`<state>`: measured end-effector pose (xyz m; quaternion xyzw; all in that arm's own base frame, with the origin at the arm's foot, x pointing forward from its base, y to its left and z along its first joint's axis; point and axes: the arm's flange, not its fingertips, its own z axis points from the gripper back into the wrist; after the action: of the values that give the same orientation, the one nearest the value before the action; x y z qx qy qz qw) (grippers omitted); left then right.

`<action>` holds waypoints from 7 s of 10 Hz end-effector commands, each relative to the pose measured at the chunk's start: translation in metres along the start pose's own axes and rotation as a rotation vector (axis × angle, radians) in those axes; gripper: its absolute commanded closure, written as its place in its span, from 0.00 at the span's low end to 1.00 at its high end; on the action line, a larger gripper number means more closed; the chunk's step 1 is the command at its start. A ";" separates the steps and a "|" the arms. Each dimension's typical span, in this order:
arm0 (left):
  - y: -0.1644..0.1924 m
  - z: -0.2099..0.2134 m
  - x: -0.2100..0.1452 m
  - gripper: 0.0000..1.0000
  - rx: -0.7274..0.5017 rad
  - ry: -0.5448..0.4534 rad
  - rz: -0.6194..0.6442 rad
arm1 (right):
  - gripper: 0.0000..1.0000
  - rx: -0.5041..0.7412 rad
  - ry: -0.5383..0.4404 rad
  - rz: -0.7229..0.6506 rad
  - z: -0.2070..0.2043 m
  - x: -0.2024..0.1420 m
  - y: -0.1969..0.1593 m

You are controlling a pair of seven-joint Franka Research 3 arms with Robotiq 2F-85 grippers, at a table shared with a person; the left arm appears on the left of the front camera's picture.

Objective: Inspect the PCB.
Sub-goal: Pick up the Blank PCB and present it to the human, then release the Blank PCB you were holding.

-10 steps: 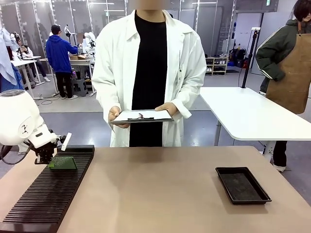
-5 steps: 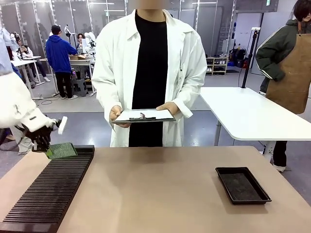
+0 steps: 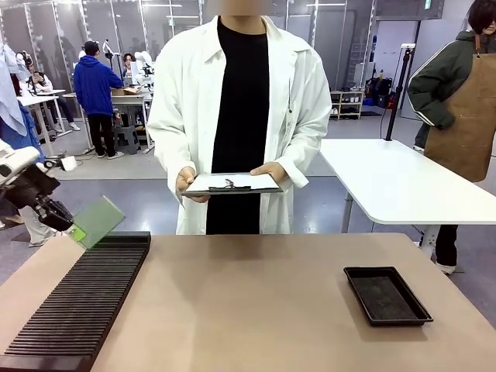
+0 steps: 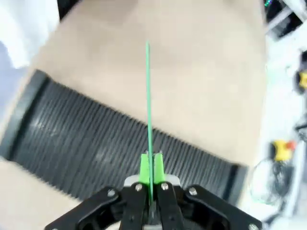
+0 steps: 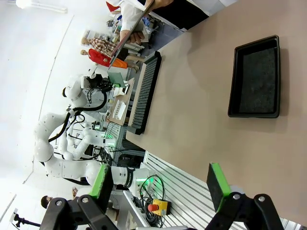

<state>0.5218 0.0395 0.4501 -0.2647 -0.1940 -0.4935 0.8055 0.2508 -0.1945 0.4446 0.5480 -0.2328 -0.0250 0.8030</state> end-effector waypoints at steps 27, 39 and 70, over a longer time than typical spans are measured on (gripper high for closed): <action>0.056 -0.149 -0.009 0.97 -0.723 -0.525 0.877 | 0.00 0.012 -0.008 0.021 0.002 0.001 0.000; 0.056 -0.149 -0.009 0.97 -0.723 -0.525 0.877 | 0.00 0.012 -0.008 0.021 0.002 0.001 0.000; 0.053 -0.146 -0.006 0.00 -0.743 -0.503 0.864 | 0.00 0.012 -0.008 0.021 0.002 0.001 0.000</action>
<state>0.5747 -0.0252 0.3148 -0.6904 -0.0771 -0.0712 0.7158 0.2501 -0.1948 0.4447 0.5489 -0.2330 -0.0247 0.8023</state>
